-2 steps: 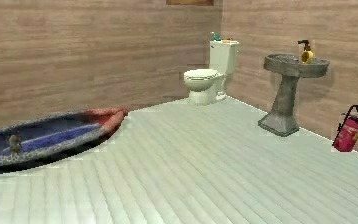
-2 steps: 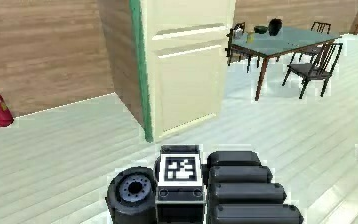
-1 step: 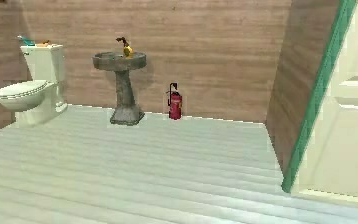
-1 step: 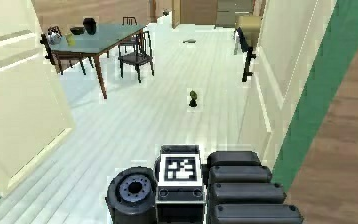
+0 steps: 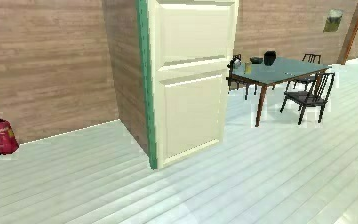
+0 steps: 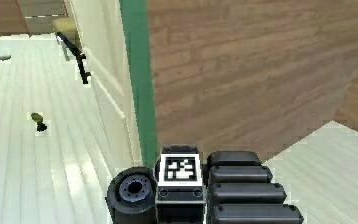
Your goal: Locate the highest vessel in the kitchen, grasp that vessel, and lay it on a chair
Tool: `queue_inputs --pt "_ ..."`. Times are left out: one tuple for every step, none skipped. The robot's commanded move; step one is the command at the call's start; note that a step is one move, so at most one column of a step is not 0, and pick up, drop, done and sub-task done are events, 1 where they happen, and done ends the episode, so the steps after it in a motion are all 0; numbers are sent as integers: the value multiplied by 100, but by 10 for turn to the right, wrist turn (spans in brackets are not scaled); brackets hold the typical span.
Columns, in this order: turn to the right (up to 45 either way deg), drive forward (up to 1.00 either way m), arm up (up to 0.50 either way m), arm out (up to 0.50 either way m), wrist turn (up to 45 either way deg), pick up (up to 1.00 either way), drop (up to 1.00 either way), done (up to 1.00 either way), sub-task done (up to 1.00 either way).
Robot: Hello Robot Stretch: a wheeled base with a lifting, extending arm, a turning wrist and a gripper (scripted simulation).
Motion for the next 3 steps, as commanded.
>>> queue_inputs --pt "90 0 0 0 0 0 0 0 0" --pt "30 0 0 0 0 0 0 0 0" --pt "0 45 0 0 0 0 0 0 0"
